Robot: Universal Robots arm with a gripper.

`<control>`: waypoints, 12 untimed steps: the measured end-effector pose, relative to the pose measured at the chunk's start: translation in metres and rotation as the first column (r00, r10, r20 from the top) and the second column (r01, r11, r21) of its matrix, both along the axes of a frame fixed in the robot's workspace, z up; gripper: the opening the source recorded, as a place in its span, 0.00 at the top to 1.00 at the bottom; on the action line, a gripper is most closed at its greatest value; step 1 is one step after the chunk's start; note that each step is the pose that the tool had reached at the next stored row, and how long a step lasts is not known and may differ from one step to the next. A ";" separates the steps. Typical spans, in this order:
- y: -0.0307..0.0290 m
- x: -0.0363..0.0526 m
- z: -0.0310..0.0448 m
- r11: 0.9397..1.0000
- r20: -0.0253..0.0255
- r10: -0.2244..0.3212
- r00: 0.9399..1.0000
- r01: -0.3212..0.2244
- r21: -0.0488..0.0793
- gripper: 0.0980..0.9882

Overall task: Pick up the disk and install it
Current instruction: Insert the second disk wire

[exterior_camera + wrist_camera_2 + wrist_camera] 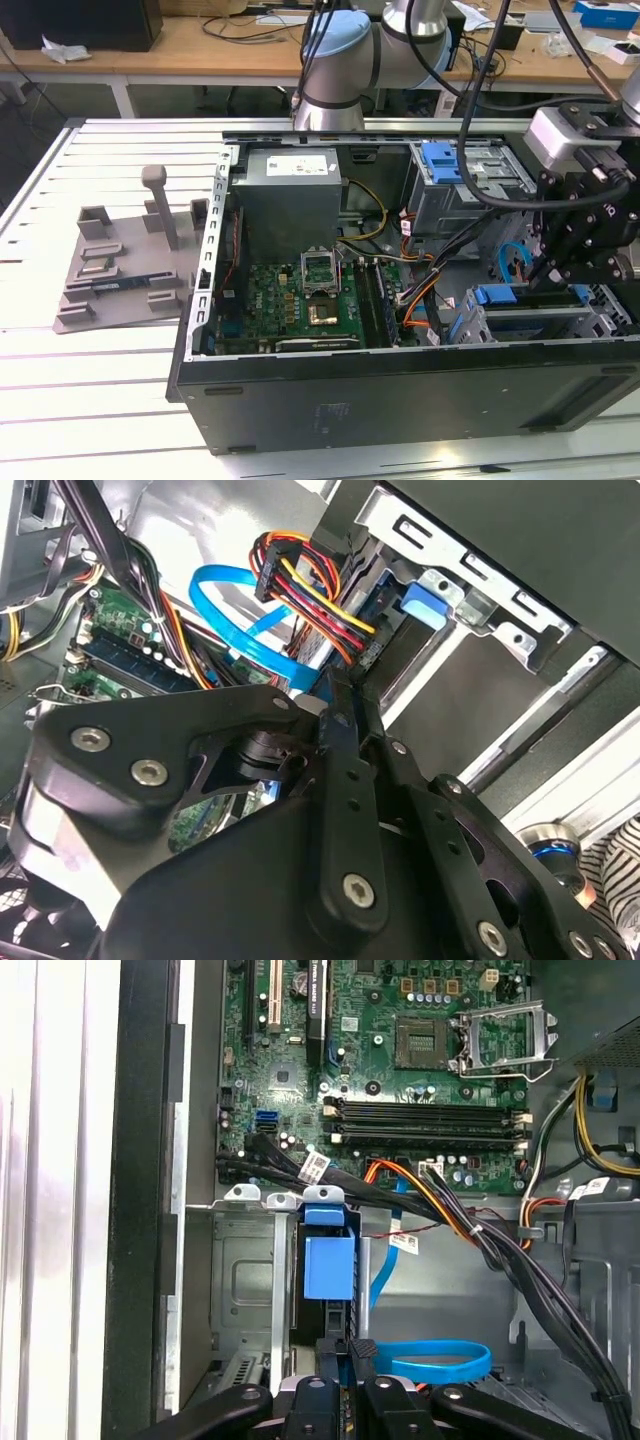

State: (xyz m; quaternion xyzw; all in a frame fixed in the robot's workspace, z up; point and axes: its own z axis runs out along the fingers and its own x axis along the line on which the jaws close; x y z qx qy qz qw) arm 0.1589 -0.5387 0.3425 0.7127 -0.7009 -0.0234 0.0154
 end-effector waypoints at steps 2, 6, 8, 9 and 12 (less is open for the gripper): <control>0.0000 0.0001 -0.0015 1.000 -0.001 0.000 1.000 0.000 0.000 0.93; 0.0000 0.0003 -0.0037 1.000 -0.002 0.000 1.000 0.000 0.000 0.93; 0.0000 0.0003 -0.0041 1.000 -0.002 0.000 1.000 0.000 0.000 0.93; 0.0000 0.0003 -0.0042 1.000 -0.002 0.000 1.000 0.000 0.000 0.85; 0.0000 0.0003 -0.0034 1.000 -0.002 0.000 1.000 0.000 -0.001 0.78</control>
